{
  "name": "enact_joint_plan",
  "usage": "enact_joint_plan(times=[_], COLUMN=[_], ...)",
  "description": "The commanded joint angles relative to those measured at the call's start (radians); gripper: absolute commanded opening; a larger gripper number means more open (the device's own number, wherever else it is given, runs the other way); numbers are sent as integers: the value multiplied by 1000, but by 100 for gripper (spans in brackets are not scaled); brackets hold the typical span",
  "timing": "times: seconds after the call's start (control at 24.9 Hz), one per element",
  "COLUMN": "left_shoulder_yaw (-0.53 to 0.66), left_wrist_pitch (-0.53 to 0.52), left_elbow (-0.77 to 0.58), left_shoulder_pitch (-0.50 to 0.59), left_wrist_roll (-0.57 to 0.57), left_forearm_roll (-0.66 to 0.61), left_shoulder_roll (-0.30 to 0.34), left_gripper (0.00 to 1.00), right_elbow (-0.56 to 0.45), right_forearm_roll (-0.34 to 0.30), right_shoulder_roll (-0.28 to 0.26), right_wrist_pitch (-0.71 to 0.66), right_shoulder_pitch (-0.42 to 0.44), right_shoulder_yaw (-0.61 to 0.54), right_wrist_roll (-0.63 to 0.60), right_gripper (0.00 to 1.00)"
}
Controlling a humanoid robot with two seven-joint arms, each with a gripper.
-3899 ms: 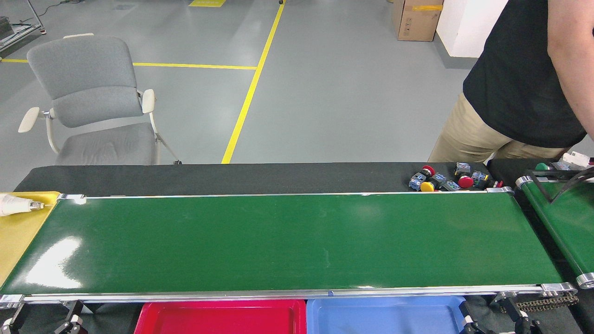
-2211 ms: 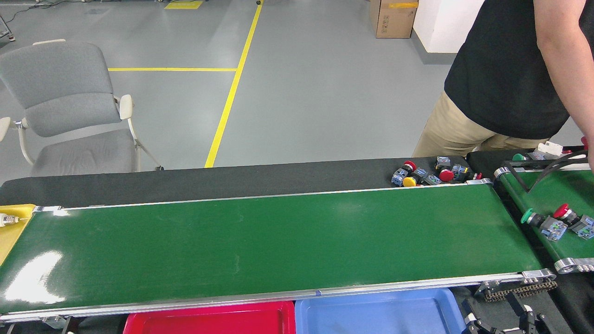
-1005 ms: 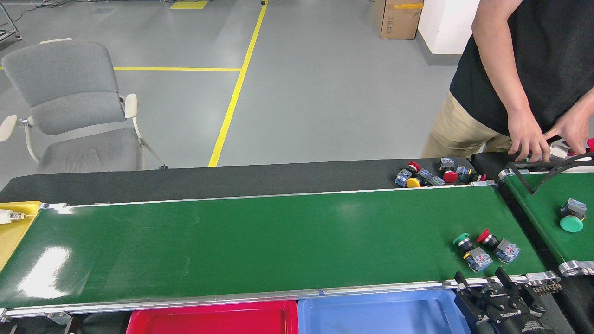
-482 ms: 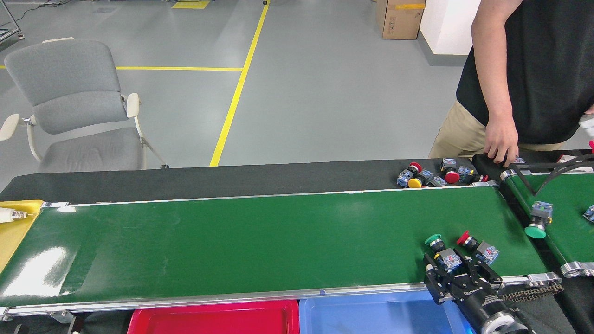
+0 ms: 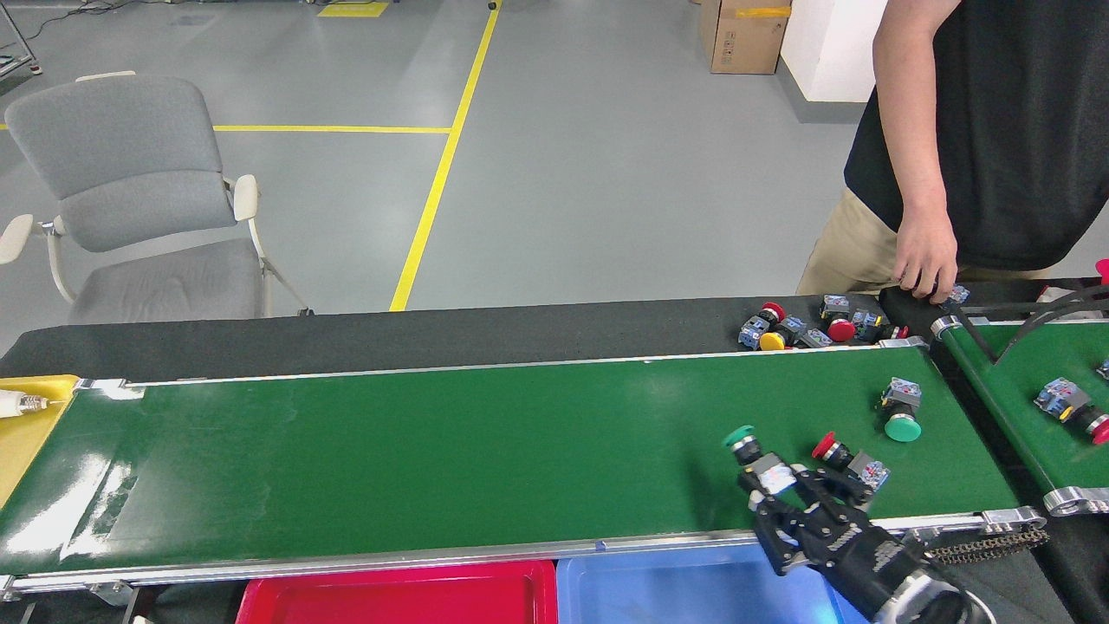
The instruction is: Pick switch part from conveyor to tray
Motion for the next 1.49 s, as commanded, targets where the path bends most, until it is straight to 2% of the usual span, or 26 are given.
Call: enact_joint_plan(times=[0.0, 0.04, 0.08, 0.12, 0.16, 0.28, 0.4, 0.48, 0.56, 0.68, 0.8, 0.84, 0.92, 1.09, 1.17, 1.33, 1.45], left_shoulder_yaw=[1, -1, -1, -1, 2, 7, 8, 13, 16, 13, 11, 8, -2, -13, -18, -19, -19], left_wrist_pitch=[-5, -7, -8, -5, -7, -2, 1, 1, 1, 0, -5, -7, -8, -11, -10, -10, -10], left_elbow=[-17, -15, -14, -15, -17, -11, -12, -15, -18, -15, -17, -17, -15, -15, -17, -15, -15], left_shoulder_pitch=[-4, -6, -9, -7, -7, -7, -7, -7, -6, -6, 3, 14, 20, 17, 17, 10, 10], left_wrist_roll=[4, 4, 4, 4, 4, 4, 4, 4, 4, 2, 1, 1, -1, -1, -1, -1, -1], left_forearm_roll=[-2, -3, -3, -3, -2, -3, -3, -3, -2, -3, -3, -5, -15, -45, -45, -48, -48], left_shoulder_roll=[-1, -1, -1, 2, 5, 0, 0, 0, 2, 5, 17, 17, 17, 16, 8, 10, 8], left_gripper=[100, 100, 100, 100, 100, 100, 100, 100, 100, 100, 100, 100, 100, 100, 100, 100, 100], right_elbow=[-10, 1, 10, 18, 21, 31, 30, 21, -11, -152, -258, -258, -252, -252, -252, -212, -165], right_forearm_roll=[7, 27, 44, 69, 86, 93, 84, 70, 66, 64, 63, 63, 63, 92, 144, 161, 188], right_shoulder_roll=[25, 43, 58, 80, 100, 115, 120, 126, 147, 146, 157, 164, 169, 160, 163, 158, 152], right_wrist_pitch=[-24, -24, -24, -24, -24, -24, -24, -24, -24, 154, 234, 249, 300, 447, 456, 473, 478], right_shoulder_pitch=[-44, -61, -64, -64, -61, -58, -55, -53, -6, 175, 338, 376, 387, 373, 364, 298, 227], right_shoulder_yaw=[134, 212, 255, 303, 344, 399, 387, 339, 247, 4, -247, -319, -403, -402, -359, -257, -194], right_wrist_roll=[-2, -2, -2, -2, -2, -2, -4, -4, -2, -14, -24, -37, -77, -76, -74, -65, -7], right_gripper=[2, 9, 29, 74, 99, 99, 99, 99, 97, 97, 96, 96, 96, 96, 96, 96, 97])
